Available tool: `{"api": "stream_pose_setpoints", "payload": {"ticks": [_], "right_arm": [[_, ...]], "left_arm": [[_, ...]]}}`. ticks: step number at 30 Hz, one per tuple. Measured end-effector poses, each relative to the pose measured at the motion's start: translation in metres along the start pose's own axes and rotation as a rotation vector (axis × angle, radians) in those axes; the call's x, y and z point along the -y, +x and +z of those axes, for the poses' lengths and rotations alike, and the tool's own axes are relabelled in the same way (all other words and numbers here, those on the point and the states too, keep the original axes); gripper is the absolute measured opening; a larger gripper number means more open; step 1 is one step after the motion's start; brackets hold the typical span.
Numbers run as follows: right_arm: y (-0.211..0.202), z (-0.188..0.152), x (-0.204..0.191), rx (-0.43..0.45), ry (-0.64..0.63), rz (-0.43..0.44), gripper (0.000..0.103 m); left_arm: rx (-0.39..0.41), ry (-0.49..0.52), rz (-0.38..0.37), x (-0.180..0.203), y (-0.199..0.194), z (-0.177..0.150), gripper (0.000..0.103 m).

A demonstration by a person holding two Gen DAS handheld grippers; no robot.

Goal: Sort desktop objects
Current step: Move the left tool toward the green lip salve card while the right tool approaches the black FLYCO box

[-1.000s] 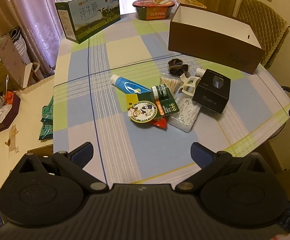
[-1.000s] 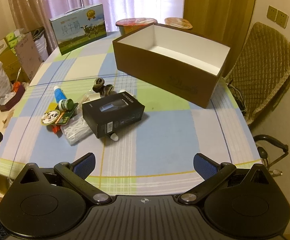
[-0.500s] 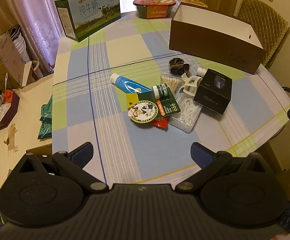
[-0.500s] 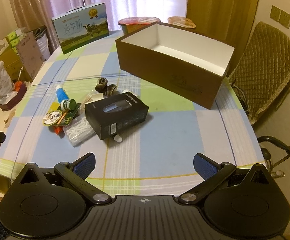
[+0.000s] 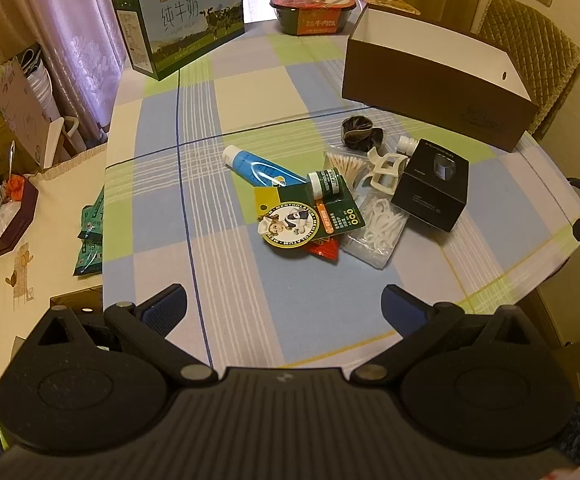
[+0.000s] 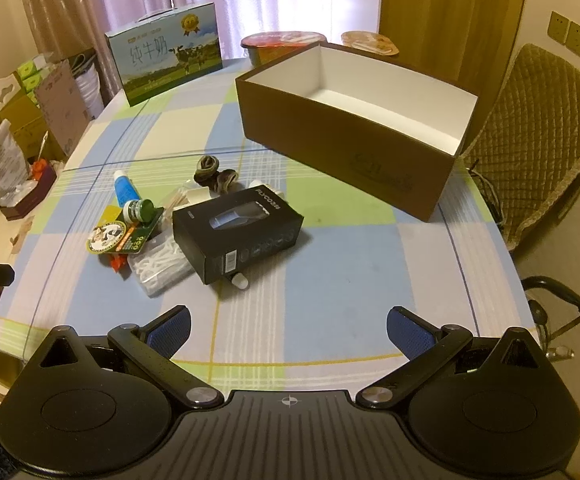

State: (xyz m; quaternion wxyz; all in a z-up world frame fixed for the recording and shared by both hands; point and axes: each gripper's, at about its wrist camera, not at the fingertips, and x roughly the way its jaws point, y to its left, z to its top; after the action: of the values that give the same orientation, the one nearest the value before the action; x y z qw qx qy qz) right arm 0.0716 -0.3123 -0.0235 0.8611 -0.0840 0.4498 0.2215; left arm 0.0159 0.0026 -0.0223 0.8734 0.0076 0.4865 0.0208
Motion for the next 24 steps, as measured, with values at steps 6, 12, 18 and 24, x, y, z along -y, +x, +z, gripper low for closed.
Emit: {"api": "stream_pose_setpoints", "payload": {"ticks": [6,12,18,24], "right_arm": [[0.003,0.002,0.002,-0.005,0.001,0.006,0.101],[0.006,0.003,0.004,-0.009,0.000,0.010,0.101],[0.011,0.004,0.010,-0.016,0.004,0.016,0.101],[0.015,0.007,0.013,-0.021,-0.001,0.022,0.101]], "left_arm": [[-0.005,-0.001,0.000,0.001,0.004,0.001,0.102],[-0.012,0.000,0.001,0.003,0.007,0.002,0.102],[-0.023,-0.002,0.000,0.006,0.012,0.004,0.102],[-0.032,-0.004,0.005,0.009,0.018,0.008,0.102]]}}
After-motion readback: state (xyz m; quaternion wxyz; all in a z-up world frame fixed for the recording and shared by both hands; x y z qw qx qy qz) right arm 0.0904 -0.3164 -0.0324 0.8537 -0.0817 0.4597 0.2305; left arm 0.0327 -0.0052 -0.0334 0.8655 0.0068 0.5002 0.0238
